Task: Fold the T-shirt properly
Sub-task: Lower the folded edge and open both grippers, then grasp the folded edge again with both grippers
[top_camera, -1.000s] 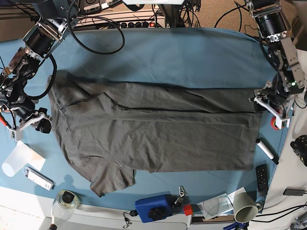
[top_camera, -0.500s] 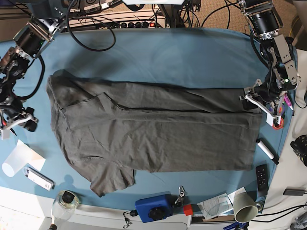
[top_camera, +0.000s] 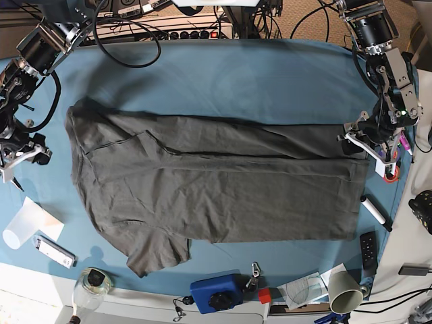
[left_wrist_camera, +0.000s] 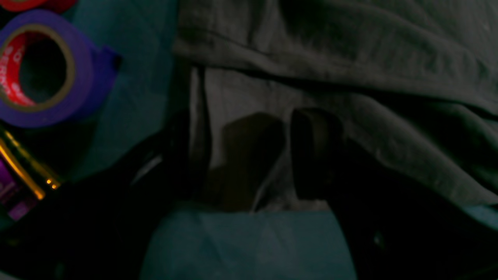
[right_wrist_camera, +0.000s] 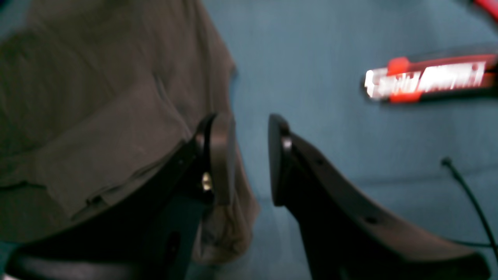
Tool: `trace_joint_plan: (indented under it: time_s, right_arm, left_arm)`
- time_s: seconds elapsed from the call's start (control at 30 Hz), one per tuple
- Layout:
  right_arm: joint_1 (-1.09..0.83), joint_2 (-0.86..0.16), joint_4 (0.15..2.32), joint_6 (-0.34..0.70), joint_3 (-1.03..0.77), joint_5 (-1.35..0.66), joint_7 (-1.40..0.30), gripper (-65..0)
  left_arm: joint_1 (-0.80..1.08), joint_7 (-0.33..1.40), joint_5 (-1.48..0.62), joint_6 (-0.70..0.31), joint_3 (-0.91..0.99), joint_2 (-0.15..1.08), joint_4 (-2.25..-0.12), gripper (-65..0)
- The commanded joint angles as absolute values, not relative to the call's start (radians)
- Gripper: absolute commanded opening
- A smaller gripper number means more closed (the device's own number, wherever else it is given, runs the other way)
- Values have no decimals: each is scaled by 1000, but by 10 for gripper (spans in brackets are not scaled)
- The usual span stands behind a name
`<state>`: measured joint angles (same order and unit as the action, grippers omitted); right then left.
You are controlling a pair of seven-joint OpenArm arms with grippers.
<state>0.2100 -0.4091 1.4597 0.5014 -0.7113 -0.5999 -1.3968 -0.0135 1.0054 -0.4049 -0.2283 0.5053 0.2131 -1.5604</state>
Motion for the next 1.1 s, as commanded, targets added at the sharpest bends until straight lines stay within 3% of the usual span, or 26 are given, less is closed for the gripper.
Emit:
trace_joint_plan:
  time_s: [0.0, 0.47, 0.73, 1.07]
  right_arm:
    - [220, -432, 1478, 503, -714, -614, -1384, -493]
    - [84, -425, 1477, 427, -715, -607, -1356, -493]
    - [52, -357, 1470, 426, -715, -606, -1298, -493]
    - [52, -327, 1248, 451, -715, -585, -1249, -493]
  left_arm:
    - [-17, 1025, -397, -223, 506, 222, -1570, -285]
    - [-16, 1073, -466, -237, 507, 222, -1570, -285]
    - [-17, 1104, -481, -237, 506, 221, -1570, -285]
    - [-17, 1102, -484, -237, 506, 222, -1570, -285]
